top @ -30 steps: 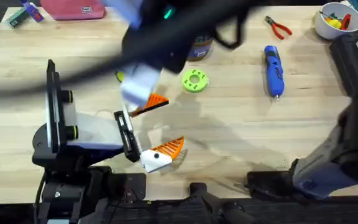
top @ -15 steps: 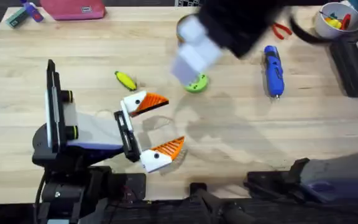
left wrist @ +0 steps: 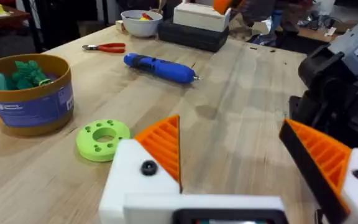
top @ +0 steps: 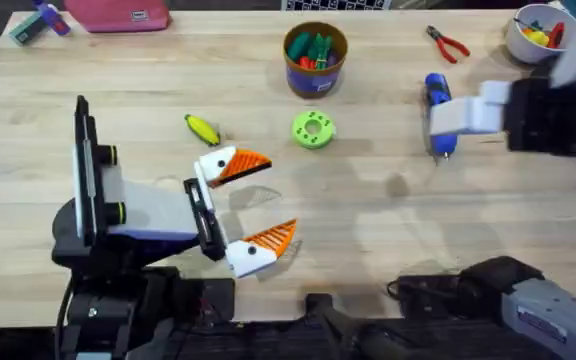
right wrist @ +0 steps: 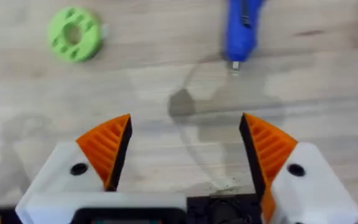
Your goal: Pick up the gripper from the table and insert it into the empty holder that is missing its gripper. Then pick up a screw, insert it into the mounting hole, and use the screwdriver to tighten it. Finally, clean up the table by picking up the vegetable and placing it into the bucket.
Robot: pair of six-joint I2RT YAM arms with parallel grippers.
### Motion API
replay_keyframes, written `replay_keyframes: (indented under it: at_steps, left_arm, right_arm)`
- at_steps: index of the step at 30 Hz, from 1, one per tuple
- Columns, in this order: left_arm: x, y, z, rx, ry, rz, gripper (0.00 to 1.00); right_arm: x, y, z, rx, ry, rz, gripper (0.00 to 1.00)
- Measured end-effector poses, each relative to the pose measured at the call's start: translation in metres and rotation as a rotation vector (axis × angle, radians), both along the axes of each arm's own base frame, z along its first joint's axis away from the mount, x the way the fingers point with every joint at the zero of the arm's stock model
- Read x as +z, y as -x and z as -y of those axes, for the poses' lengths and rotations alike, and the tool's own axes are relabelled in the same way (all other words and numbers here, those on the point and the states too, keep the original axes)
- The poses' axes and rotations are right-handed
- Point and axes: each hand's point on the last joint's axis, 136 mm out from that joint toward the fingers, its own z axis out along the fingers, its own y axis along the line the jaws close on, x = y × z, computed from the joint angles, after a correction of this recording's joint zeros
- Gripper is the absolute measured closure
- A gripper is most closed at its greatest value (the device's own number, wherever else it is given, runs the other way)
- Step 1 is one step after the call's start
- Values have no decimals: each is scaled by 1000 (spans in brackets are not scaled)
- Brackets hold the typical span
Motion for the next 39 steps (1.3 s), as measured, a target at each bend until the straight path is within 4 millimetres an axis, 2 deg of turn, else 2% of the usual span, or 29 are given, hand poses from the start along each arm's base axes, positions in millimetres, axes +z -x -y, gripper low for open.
replay_keyframes:
  at_steps: [4, 9, 15, 24, 35, 36, 37, 39]
  left_arm:
    - [0, 0, 0, 0, 0, 0, 15]
    - [0, 0, 0, 0, 0, 0, 15]
    - [0, 0, 0, 0, 0, 0, 15]
    - [0, 0, 0, 0, 0, 0, 16]
    - [0, 0, 0, 0, 0, 1, 14]
    - [0, 0, 0, 0, 0, 1, 34]
    - [0, 0, 0, 1, 0, 0, 118]
    - [0, 0, 0, 1, 0, 1, 440]
  right_arm:
    - [-4, -11, 38, -185, 1, 8, 8]
    - [-12, -27, 60, -232, 35, -14, 8]
    - [-32, -48, 62, -211, 56, -79, 7]
    - [-55, -59, 62, -196, 69, -168, 8]
    - [-59, -59, 62, -196, 71, -182, 7]
    - [-59, -59, 62, -196, 71, -182, 7]
    - [-59, -59, 62, -196, 71, -182, 7]
    - [-59, -59, 62, -196, 71, -182, 8]
